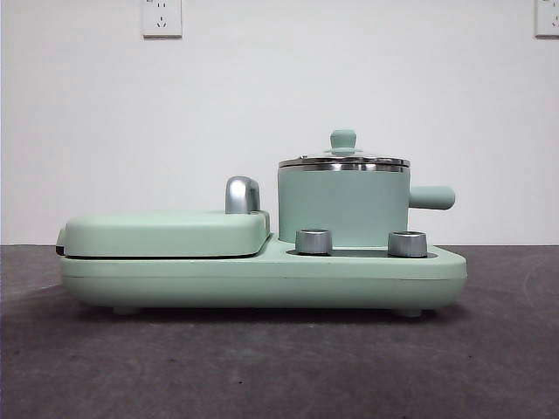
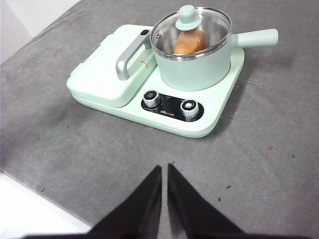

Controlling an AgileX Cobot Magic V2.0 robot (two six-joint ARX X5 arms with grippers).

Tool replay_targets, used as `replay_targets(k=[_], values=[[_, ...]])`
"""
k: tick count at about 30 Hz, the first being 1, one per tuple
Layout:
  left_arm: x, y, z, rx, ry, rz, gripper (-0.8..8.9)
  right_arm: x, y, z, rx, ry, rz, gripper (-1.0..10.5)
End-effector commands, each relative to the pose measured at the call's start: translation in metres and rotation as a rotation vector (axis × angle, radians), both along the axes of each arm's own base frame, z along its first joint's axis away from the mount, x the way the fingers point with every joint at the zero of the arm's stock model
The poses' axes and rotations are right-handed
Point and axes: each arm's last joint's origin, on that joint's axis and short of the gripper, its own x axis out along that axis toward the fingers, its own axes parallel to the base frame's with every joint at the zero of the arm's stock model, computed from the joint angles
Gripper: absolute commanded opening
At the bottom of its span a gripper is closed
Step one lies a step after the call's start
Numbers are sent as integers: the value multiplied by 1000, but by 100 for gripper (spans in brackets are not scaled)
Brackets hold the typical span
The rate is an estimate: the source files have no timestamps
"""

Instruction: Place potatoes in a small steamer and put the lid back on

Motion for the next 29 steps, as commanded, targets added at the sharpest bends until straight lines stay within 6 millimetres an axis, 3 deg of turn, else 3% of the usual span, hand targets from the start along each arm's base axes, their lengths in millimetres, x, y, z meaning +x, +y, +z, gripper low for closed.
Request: replay_targets(k=[1,7,15,18,22,29], values=[[0,-1,3,-13,-8,-4,24,-1,0,3,2,-22,10,16],[0,0,3,-18,-18,3,24,-1,0,3,2,-22,11,16],[-3,17,-8,-47,-129,247,24,-2,-1,3,2,-23,9,16],[2,24,-34,-53,-221,384,24,-2,-1,3,2,-22,10,16],[18,31,-83,-62,-330,506,24,-2,-1,3,2,-23,10,16],[41,35,-155,-67,-379,536,24,-2,-1,3,2,-22,10,16]])
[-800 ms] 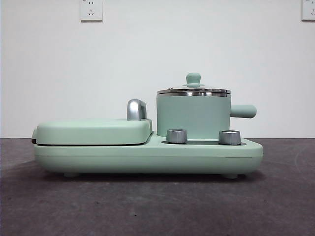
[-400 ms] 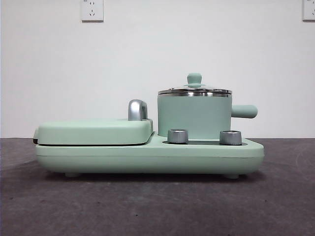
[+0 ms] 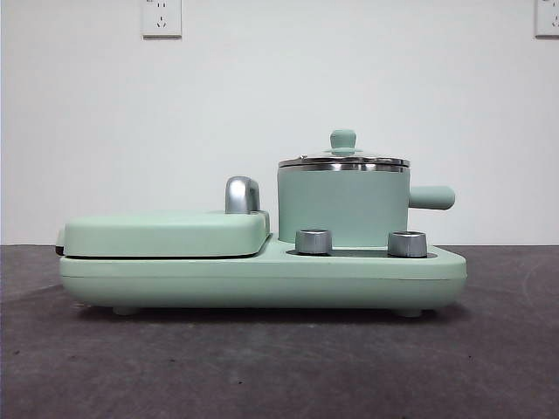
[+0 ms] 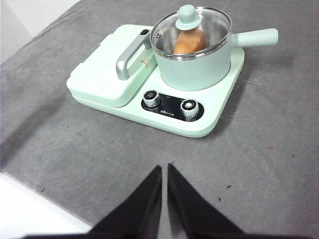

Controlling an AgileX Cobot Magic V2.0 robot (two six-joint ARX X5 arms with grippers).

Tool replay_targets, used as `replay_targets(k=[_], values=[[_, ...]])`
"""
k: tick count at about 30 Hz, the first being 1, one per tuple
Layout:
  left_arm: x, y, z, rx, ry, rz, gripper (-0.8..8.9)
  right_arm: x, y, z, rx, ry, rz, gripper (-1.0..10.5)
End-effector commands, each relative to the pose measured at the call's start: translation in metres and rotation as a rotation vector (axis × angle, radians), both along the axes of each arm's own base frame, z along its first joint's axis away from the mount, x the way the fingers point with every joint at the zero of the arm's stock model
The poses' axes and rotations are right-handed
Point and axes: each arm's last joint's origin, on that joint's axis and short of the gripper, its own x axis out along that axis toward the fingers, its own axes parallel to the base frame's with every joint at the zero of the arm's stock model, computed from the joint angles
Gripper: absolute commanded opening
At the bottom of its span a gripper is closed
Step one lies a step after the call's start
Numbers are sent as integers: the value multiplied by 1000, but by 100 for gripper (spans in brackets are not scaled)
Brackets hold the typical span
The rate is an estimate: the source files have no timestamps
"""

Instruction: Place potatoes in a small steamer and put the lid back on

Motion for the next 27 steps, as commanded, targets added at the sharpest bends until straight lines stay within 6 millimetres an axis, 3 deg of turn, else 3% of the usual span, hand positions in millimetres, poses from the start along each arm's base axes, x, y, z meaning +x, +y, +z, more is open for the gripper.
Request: replay_targets(k=[1,7,14,27], values=[[5,0,-22,11,21,-1,24,-2,-1,3,2,-23,9,16],[10,-1,-56,14,113,-20,24,-1,-1,3,2,-24,9,16],[9,-6,-55,128,84,-70,23,-1,-1,3,2,-24,9,16],[8,-5,-54,60,76,9,23,-1,-1,3,2,-24,9,16]])
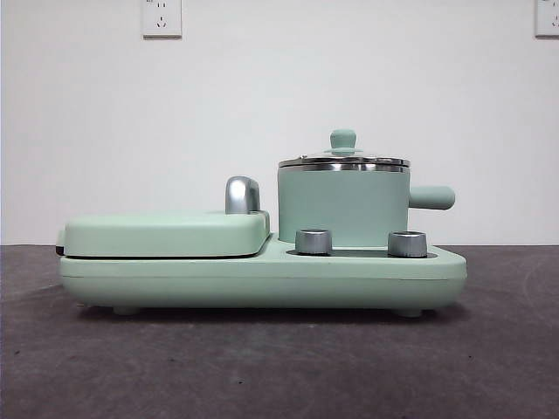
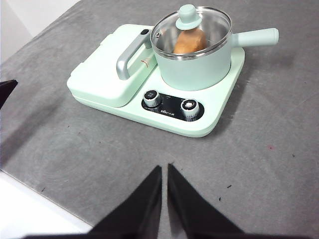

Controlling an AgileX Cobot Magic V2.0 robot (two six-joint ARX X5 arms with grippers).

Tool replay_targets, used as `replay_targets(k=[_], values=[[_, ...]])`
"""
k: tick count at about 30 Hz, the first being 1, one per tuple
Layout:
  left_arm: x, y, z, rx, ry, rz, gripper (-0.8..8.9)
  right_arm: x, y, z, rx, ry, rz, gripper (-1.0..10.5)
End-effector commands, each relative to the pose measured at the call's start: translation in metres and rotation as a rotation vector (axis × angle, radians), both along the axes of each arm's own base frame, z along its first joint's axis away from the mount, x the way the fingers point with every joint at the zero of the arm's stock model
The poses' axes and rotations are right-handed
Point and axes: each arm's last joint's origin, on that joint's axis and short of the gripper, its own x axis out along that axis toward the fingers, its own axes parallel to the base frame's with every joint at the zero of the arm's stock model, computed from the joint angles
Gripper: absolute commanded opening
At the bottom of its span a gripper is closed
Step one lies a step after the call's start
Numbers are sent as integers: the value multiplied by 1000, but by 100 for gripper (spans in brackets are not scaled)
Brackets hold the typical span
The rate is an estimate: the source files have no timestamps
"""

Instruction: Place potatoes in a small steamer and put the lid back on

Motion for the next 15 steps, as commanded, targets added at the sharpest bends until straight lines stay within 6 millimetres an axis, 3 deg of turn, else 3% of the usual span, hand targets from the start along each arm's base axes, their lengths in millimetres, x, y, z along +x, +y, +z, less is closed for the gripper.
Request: replay_targets(k=[1,15], values=[[1,0,-7,-8,24,2,24,-1,-1,4,2,-25,9,16],[1,0,-7,-8,23,2,24,0,0,2,-1,-28,-7,16]])
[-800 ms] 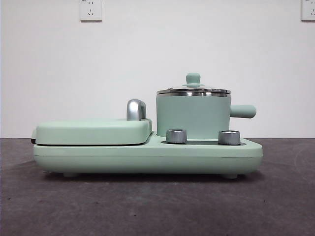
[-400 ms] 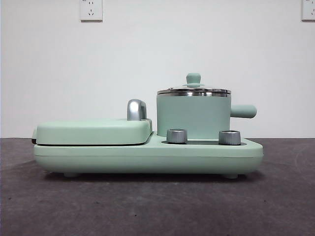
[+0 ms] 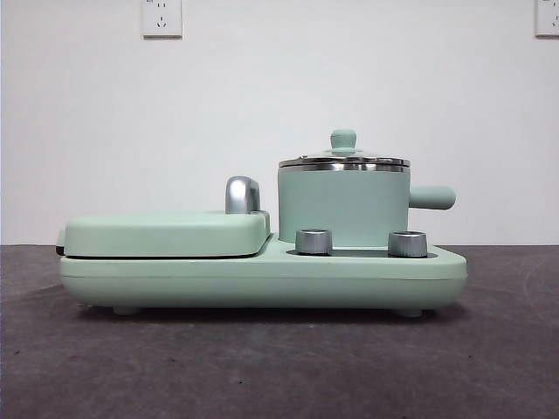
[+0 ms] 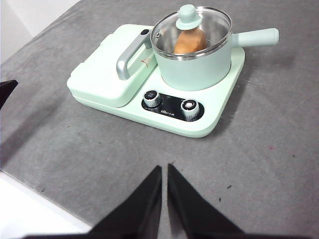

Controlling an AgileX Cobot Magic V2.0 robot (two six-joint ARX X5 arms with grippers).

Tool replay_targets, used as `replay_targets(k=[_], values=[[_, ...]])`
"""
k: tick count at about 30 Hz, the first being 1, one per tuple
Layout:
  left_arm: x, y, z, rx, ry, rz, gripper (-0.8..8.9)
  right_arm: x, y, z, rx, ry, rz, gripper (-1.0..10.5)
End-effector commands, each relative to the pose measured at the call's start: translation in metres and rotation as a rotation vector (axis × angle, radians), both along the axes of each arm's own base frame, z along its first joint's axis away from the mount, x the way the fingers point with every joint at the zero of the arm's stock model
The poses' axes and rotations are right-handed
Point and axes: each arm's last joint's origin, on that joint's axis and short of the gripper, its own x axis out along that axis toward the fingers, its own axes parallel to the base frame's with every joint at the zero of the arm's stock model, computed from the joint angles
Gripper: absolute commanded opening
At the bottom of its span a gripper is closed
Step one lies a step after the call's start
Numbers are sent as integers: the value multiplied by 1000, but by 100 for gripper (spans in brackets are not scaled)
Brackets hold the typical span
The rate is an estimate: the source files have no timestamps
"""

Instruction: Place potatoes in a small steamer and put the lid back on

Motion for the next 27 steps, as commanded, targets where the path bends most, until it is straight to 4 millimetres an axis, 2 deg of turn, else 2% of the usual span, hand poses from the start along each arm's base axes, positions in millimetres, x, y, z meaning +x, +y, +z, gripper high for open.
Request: replay_targets(k=[1,4,7,12,15,21,24,27], values=[[1,0,-7,-1,23,1,24,1,0,1,-6,-20,-31,16],[1,0,-7,-1,23,1,24,6,1,-7,-43,-18,-102,15],[1,0,-7,-1,22,1,23,21,1,-28,-49,-38,-211,15],[1,0,-7,-1,24,1,24,59,-1,-78,-30,-255,-351,16],[1,0,-7,-1,24,1,23,73,-5,-110,-68,-374,-415,16],[1,0,-7,-1,25,1,24,86,-8,-163,-135,-425,-478,16],[1,0,-7,-1,25,1,24,88,-9,-180,-149,-396,-501,15],[1,0,-7,0,25,0,24,90,-9,-190,-153,-380,-499,15]])
